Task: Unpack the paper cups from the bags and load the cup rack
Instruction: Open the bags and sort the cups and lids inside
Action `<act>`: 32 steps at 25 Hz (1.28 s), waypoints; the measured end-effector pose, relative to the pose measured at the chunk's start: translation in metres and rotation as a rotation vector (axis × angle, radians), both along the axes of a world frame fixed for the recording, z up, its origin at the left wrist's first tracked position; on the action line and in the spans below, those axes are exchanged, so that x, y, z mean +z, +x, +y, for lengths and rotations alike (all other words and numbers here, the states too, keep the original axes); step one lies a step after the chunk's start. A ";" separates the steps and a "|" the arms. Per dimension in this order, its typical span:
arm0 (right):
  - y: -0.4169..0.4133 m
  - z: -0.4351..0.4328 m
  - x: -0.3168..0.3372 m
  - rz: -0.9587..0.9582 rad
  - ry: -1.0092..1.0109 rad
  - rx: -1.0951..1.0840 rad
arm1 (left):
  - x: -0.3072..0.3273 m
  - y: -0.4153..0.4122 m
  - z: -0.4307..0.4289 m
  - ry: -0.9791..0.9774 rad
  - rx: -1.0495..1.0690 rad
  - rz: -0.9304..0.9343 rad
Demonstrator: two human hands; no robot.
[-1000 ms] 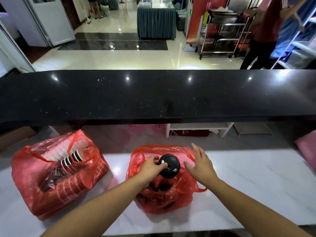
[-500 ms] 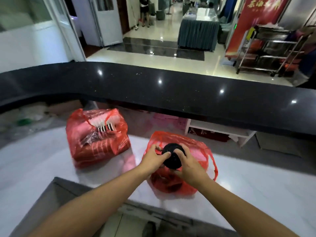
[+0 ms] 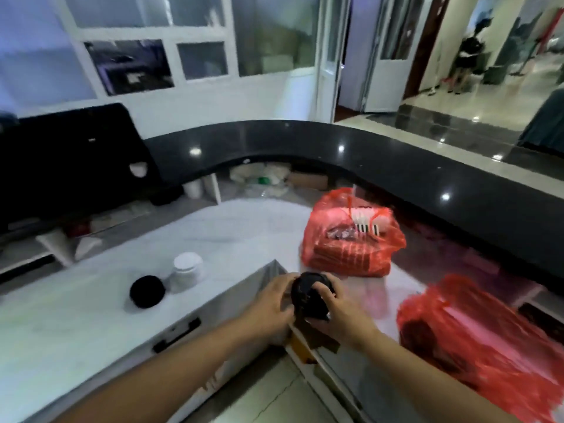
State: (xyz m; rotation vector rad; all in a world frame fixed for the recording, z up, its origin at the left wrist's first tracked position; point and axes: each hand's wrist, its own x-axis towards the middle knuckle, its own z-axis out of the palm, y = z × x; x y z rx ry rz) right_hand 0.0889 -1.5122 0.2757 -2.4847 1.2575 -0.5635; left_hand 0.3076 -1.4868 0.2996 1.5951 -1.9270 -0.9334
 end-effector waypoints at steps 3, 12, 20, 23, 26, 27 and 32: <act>0.111 -0.006 -0.004 0.014 0.000 0.170 | -0.004 0.107 0.027 -0.062 0.021 -0.175; 0.440 0.039 -0.060 0.158 0.118 0.456 | -0.064 0.413 0.132 -0.019 0.229 -0.275; 0.533 0.024 -0.110 0.376 0.132 0.523 | -0.120 0.495 0.144 0.078 0.283 -0.289; 0.554 0.003 -0.126 0.426 0.060 0.590 | -0.129 0.503 0.135 0.176 0.302 -0.377; 0.568 -0.015 -0.130 0.476 -0.025 0.600 | -0.132 0.508 0.126 0.195 0.255 -0.412; 0.570 -0.019 -0.129 0.503 -0.052 0.603 | -0.132 0.510 0.123 0.186 0.237 -0.432; 0.568 -0.035 -0.119 0.576 -0.094 0.655 | -0.126 0.512 0.104 0.165 0.215 -0.481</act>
